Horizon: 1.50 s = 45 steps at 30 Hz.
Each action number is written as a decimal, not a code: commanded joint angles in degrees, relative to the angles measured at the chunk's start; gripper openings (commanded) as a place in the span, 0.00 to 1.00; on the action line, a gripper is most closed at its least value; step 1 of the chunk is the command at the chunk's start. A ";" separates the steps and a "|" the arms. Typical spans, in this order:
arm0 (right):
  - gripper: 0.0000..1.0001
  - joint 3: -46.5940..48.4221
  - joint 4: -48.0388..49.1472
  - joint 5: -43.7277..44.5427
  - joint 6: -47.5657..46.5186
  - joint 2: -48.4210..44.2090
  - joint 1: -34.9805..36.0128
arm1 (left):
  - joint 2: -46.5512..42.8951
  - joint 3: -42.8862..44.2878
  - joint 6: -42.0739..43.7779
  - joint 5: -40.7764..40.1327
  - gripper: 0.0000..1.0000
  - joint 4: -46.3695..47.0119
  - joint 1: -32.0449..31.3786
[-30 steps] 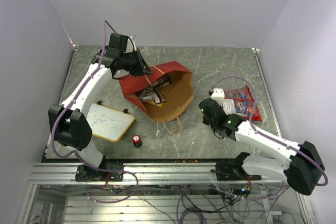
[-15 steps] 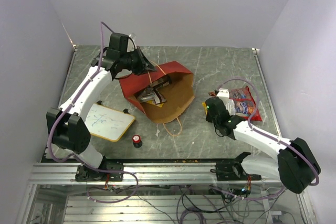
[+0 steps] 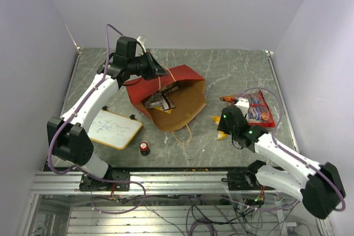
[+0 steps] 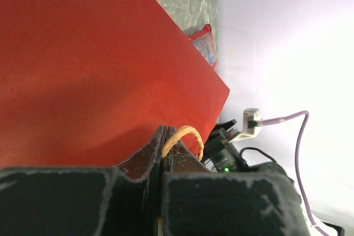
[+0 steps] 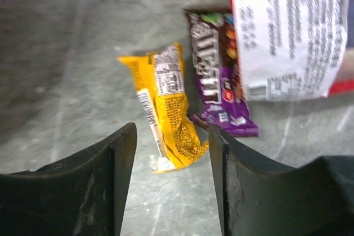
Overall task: Take the snacks out of the paper bag
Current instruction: Place the snack at the center of the board, then take out the snack from the paper bag.
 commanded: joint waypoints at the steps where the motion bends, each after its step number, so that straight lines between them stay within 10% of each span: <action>1: 0.57 2.23 4.26 -7.61 -8.09 -6.94 -0.13 | -1.63 0.36 1.61 2.04 0.07 2.60 -0.06; 23: 0.62 1.50 50.46 -41.45 -49.41 8.80 7.49 | -4.29 -1.49 4.32 -0.25 0.07 1.41 -0.81; 31: 0.62 14.01 54.78 -24.62 -44.01 27.26 13.12 | -0.40 3.08 4.56 -0.47 0.07 0.03 -2.20; 45: 0.69 16.24 68.96 -20.35 -46.67 43.14 14.54 | -2.20 3.79 5.21 -2.88 0.07 3.52 -2.78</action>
